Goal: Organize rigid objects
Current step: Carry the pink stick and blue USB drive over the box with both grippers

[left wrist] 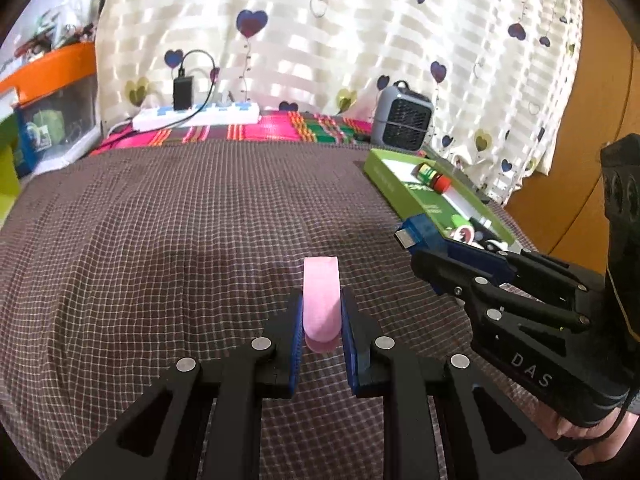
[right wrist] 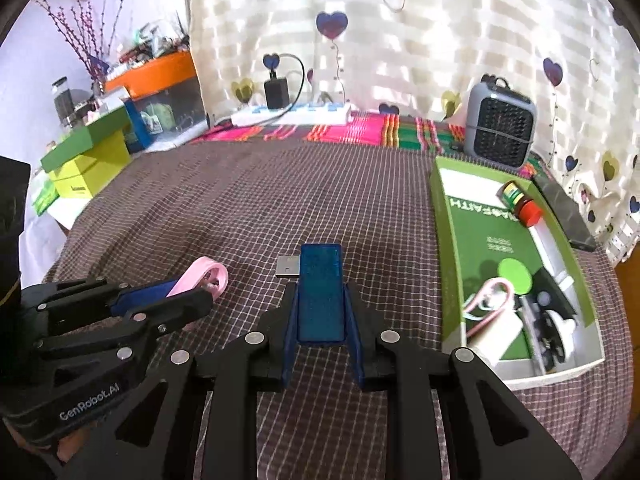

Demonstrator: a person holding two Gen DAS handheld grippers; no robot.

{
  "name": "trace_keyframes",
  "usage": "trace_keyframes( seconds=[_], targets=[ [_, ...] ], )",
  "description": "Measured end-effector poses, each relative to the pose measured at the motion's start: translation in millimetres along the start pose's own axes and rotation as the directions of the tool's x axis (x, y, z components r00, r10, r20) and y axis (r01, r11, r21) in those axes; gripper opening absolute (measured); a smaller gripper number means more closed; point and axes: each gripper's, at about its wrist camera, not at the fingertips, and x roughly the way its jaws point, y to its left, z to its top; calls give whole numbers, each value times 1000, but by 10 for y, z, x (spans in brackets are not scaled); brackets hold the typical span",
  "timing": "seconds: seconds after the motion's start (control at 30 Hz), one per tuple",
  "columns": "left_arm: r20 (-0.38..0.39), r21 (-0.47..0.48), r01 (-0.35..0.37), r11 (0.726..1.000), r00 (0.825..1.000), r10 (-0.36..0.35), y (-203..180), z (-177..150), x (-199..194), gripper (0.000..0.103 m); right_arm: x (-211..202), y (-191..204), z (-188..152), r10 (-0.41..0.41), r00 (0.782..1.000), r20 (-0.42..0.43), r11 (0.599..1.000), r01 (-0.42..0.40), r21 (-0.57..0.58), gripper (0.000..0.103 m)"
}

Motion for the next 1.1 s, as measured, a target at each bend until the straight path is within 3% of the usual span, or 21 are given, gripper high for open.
trace_keyframes(
  seconds=[0.53, 1.1],
  targets=[
    [20, 62, 16, 998, 1000, -17, -515, 38, -148, 17, -507, -172, -105, -7, 995, 97, 1000, 8, -5, 23],
    [9, 116, 47, 992, 999, -49, -927, 140, 13, 17, -647, -518, -186, -26, 992, 123, 999, 21, 42, 23]
  ],
)
